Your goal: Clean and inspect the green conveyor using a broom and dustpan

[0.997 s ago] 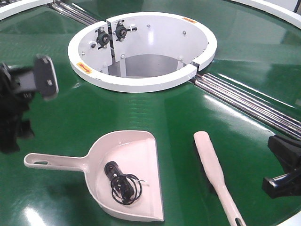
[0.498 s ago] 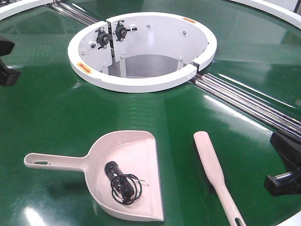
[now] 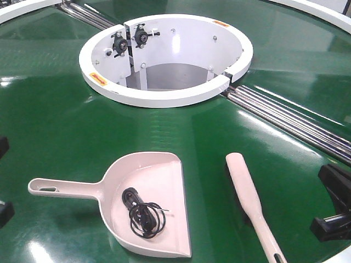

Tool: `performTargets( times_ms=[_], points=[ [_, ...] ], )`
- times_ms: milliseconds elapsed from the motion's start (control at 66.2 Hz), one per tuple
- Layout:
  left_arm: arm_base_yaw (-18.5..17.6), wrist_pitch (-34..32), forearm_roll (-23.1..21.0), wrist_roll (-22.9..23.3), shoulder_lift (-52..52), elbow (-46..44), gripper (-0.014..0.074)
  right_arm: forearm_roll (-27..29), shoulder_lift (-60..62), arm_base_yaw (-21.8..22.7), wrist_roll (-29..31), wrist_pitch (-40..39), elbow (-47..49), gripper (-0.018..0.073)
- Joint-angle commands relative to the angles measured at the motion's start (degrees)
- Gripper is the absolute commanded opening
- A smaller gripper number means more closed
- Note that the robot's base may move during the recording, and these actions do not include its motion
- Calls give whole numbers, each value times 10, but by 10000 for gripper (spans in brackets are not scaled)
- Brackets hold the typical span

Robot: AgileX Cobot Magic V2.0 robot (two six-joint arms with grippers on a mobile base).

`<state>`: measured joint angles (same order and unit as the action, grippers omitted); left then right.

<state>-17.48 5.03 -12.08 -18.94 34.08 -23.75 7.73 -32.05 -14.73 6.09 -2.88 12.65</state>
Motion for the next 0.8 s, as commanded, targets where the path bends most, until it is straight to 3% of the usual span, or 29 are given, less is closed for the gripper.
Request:
performTargets(
  times_ms=[0, 529, 634, 785],
  points=[
    [-4, -60, -9, 6, -23, 10, -24, 0, 0, 0, 0, -46, 16, -6],
    [-4, -42, -9, 6, -24, 23, -24, 0, 0, 0, 0, -46, 16, -6],
    [-4, -42, 18, 9, -27, 23, -24, 0, 0, 0, 0, -46, 16, -6],
    [12, -36, 78, 102, -55, 23, -24, 0, 0, 0, 0, -46, 16, -6]
  ],
)
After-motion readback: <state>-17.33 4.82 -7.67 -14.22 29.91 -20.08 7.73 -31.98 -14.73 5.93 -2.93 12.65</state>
